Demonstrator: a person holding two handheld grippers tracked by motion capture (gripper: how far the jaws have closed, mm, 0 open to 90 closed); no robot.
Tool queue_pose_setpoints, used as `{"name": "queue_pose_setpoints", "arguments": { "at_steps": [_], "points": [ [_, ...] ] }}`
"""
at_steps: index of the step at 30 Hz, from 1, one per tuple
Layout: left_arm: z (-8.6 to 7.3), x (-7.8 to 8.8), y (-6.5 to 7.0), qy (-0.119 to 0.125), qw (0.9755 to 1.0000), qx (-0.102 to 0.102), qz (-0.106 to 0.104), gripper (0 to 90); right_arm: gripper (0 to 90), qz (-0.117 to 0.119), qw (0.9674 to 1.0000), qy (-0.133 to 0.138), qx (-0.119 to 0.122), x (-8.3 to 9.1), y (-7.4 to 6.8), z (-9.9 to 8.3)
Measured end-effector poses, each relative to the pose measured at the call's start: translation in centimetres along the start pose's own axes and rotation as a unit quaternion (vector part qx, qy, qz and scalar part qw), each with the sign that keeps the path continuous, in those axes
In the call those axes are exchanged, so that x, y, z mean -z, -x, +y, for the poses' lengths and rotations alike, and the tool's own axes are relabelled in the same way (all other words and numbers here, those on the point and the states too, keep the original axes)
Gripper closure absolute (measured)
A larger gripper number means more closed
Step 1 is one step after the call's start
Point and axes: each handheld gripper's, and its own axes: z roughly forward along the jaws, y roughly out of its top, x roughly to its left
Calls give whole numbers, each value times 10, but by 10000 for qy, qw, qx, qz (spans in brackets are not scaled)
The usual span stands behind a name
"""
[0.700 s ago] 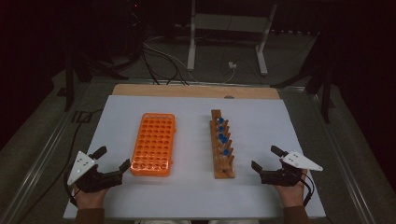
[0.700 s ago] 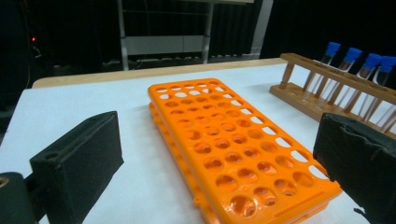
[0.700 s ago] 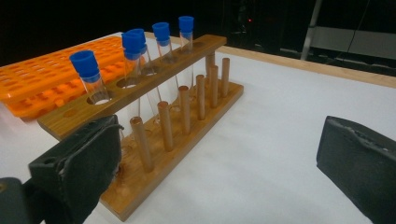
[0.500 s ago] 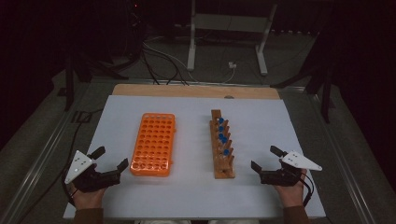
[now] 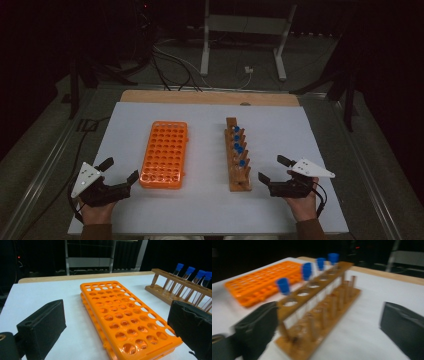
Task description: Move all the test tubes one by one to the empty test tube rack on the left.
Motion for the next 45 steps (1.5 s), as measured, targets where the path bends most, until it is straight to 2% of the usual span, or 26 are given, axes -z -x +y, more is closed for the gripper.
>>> {"name": "queue_pose_setpoints", "arguments": {
  "at_steps": [4,5,6,9,10,11,12,13,14,15,16,18,20,28,37,41,45],
  "points": [
    [-1,0,0,-23,10000,16,23,25,128,322,9993,-162,97,-9,-8,5],
    [-1,-1,0,-28,10000,21,28,25,128,322,9993,-162,97,-9,-8,5],
    [-1,-1,0,-43,10000,19,27,25,160,482,9986,-172,96,-13,-11,8],
    [-2,-3,2,-103,9999,-40,3,25,264,610,9979,-161,177,-21,-16,11],
    [-2,-4,3,-118,9999,-62,1,25,264,610,9979,-161,177,-21,-16,11],
    [-2,-4,4,-125,9999,-86,2,25,343,662,9974,-174,228,-26,-20,12],
    [-2,-4,5,-143,9998,-113,9,25,343,662,9974,-174,228,-26,-20,12],
    [-2,-5,5,-144,9998,-128,8,25,431,683,9973,-164,228,-31,-22,13],
    [-2,-5,5,-148,9998,-127,0,25,431,683,9973,-164,228,-31,-22,13],
    [-2,-5,5,-152,9998,-123,-1,25,521,775,9967,-156,201,-36,-22,13],
    [-2,-5,5,-149,9998,-118,4,25,521,775,9967,-156,201,-36,-22,13],
    [-2,-5,4,-155,9998,-96,19,25,609,788,9964,-229,217,-41,-23,12],
    [-2,-5,4,-158,9998,-93,24,25,643,767,9963,-294,247,-45,-23,11],
    [-3,-6,5,-199,9997,-115,5,25,709,737,9958,-444,310,-56,-24,9],
    [-2,-10,9,-256,9997,-37,-34,26,763,610,9961,-457,445,-64,-30,13],
    [4,-15,18,-285,9994,-132,-128,25,765,593,9957,-532,470,-66,-31,16],
    [12,-23,28,-378,9982,-311,-338,25,765,570,9957,-547,489,-64,-31,20]
  ]
}}
